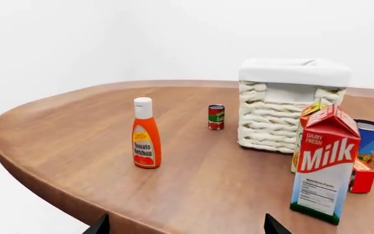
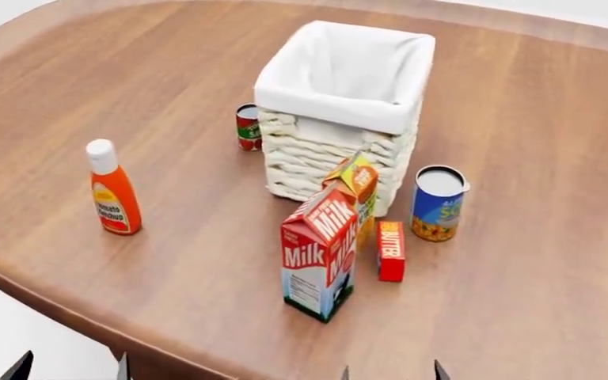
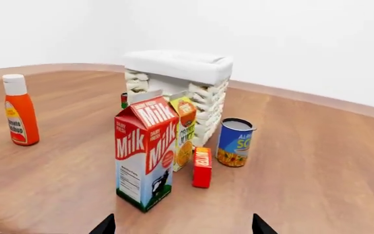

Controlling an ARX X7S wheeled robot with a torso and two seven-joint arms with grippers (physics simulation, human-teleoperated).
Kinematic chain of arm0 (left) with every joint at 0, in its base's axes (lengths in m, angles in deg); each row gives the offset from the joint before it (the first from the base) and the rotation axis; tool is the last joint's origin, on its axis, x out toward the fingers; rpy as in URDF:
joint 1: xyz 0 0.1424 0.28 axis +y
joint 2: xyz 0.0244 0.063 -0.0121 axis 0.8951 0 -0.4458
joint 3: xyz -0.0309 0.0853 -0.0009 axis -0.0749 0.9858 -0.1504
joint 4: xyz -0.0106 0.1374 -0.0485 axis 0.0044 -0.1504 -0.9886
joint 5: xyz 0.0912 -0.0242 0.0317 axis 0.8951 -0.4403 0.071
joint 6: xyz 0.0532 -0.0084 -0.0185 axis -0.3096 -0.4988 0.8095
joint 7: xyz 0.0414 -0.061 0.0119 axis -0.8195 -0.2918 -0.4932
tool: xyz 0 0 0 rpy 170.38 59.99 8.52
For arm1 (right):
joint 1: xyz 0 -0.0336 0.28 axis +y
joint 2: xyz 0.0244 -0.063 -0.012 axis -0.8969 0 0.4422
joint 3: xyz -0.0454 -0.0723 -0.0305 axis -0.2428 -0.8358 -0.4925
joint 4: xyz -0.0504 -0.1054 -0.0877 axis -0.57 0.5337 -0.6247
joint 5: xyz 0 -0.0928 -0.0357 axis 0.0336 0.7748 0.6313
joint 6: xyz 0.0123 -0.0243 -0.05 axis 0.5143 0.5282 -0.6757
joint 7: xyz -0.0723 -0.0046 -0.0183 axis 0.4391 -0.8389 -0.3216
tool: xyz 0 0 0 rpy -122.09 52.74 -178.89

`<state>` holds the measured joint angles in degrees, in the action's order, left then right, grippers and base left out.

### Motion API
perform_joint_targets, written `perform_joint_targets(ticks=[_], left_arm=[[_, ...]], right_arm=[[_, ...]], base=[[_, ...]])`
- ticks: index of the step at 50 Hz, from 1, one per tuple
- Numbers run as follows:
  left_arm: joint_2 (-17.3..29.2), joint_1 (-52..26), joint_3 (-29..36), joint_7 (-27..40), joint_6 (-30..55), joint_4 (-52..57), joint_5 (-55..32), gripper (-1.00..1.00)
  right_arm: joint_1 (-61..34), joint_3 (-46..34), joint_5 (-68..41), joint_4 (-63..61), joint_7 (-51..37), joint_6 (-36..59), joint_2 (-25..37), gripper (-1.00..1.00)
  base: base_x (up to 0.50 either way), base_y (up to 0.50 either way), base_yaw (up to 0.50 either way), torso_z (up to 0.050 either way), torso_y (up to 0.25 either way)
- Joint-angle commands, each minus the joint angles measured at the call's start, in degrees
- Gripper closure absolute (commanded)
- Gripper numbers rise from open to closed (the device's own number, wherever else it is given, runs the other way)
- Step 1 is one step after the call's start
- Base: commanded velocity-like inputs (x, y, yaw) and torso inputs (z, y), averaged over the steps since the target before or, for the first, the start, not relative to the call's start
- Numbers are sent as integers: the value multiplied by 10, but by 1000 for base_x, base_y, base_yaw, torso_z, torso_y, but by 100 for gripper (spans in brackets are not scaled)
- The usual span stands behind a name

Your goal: Pick up the butter and put it in the basket.

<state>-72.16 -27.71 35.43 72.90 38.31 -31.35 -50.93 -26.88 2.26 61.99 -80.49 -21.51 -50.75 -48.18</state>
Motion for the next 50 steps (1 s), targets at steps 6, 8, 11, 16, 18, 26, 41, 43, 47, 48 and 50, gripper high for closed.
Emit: perform_joint_targets(ticks=[6,8,11,16,18,26,41,43,47,48,50], left_arm=[[6,-2,6,6,3,3,-8,-100],[7,-4,5,6,6,5,-10,-100],[10,-13,0,7,16,8,-19,-100],[24,-47,-21,10,72,27,-48,-100],[34,-62,-28,12,85,36,-52,-100],[54,-115,-84,30,128,59,-95,-100],[58,-128,-106,45,154,70,-123,-100],[59,-128,-107,45,156,72,-125,-100],[59,-133,-108,46,152,62,-125,-100],[59,-132,-108,46,151,62,-125,-100],[60,-133,-108,48,153,63,-125,-100]], right_arm=[[4,1,-4,-8,-16,-11,4,-100],[7,2,12,-12,-33,-20,3,-100],[14,15,-6,-18,-38,-24,1,-100],[16,8,0,-29,-39,-16,6,-100],[14,8,0,-22,-40,-19,6,-100],[16,6,-2,-27,-45,-16,8,-100],[19,0,-5,-30,-51,-10,14,-100],[19,-1,-6,-30,-51,-10,15,-100],[18,-3,-5,-32,-54,-7,16,-100],[19,-4,-2,-33,-56,-6,16,-100],[20,-3,-1,-35,-60,-11,16,-100]], base=[[113,-491,0,0,0],[112,-452,0,0,0],[0,0,0,0,0],[217,79,0,0,0],[470,171,0,0,0],[470,171,0,0,0],[470,171,0,0,0],[470,171,0,0,0],[470,171,0,0,0],[470,171,0,0,0],[470,171,0,0,0]])
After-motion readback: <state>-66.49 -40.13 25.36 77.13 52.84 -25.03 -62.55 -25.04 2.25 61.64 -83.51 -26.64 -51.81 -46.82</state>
